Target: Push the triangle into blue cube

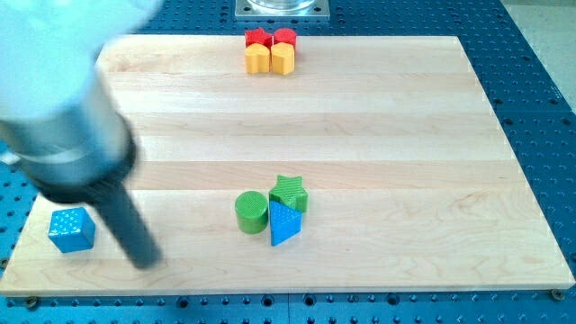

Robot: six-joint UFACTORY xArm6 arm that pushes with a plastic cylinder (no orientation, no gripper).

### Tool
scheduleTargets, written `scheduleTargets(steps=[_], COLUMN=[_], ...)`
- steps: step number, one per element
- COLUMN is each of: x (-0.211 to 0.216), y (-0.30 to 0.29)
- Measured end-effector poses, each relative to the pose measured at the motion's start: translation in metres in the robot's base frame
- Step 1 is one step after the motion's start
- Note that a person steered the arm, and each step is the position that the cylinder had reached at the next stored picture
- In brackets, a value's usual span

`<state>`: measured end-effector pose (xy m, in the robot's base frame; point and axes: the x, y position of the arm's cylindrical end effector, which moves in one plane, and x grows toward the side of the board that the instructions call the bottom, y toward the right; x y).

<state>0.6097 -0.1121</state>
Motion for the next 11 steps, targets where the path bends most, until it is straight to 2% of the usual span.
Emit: scheduleTargets(steps=[1, 3, 4, 5, 6, 7, 8, 10, 11], x=[0.003, -0.046, -0.087, -0.107, -0.163, -0.150, -0.080, -0.052, -0.052], y=[0.081, 0.090, 0.083, 0.123, 0.156, 0.225, 0.231, 0.092, 0.005])
